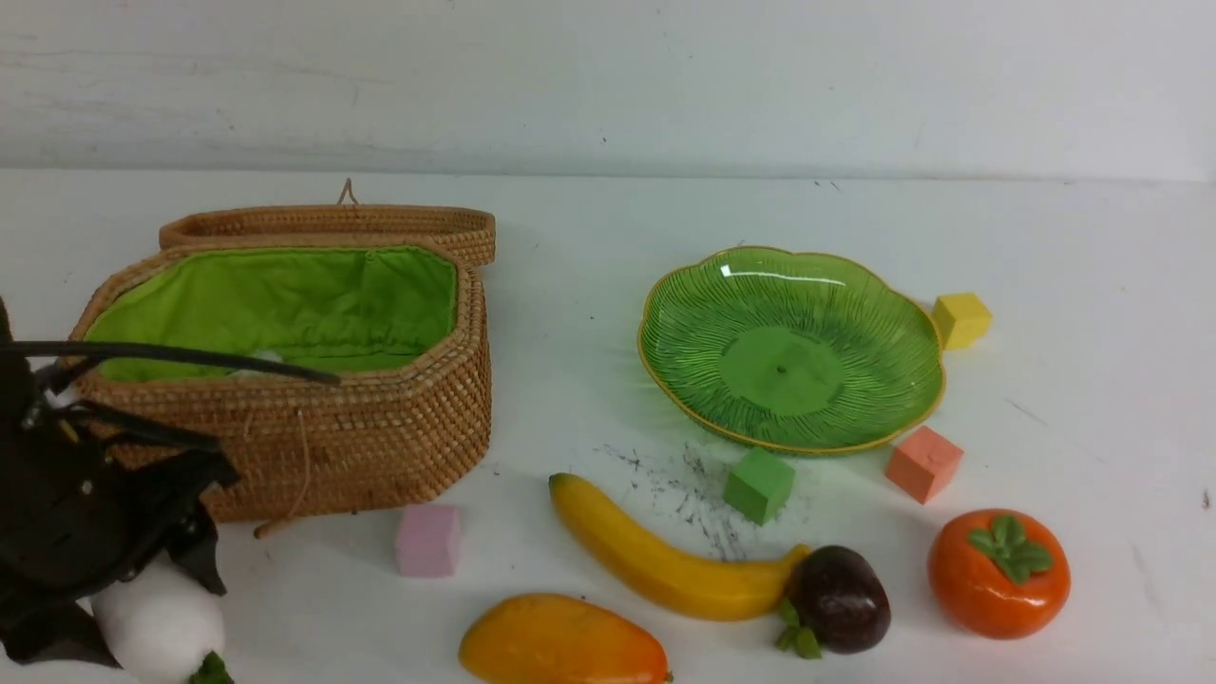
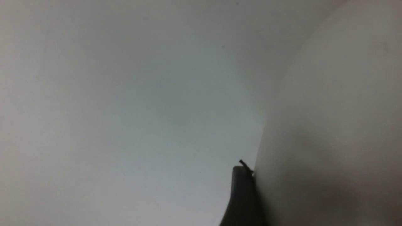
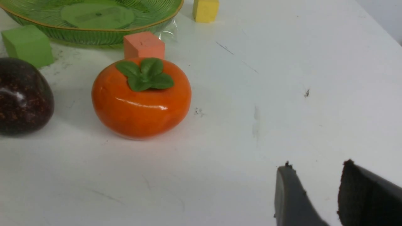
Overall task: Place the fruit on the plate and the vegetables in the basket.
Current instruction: Take a daikon with your left arm and place it on the basket on the left.
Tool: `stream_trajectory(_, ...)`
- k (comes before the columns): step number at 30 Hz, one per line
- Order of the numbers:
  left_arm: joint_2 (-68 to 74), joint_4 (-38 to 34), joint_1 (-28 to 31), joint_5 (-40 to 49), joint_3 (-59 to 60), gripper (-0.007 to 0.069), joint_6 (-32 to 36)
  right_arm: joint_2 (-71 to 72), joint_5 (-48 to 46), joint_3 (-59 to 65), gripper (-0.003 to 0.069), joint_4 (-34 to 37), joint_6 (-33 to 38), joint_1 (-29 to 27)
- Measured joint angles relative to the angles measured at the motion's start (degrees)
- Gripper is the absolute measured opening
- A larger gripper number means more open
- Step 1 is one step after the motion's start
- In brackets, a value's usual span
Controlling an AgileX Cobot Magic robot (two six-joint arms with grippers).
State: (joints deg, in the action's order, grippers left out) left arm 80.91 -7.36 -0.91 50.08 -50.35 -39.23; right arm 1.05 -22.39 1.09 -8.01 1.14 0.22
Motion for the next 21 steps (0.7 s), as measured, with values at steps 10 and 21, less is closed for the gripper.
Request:
stream_trajectory(10, -7.1, -1.7, 0.0, -2.8, -16.3, 0.048, 18.2, 0.0, 0.0, 0.0, 0.0241, 0.0, 0.0, 0.0)
stream_trajectory(21, 7.6, -8.2, 0.0, -8.3, -30.7, 0.048, -9.9, 0.0, 0.0, 0.0, 0.0241, 0.0, 0.0, 0.0)
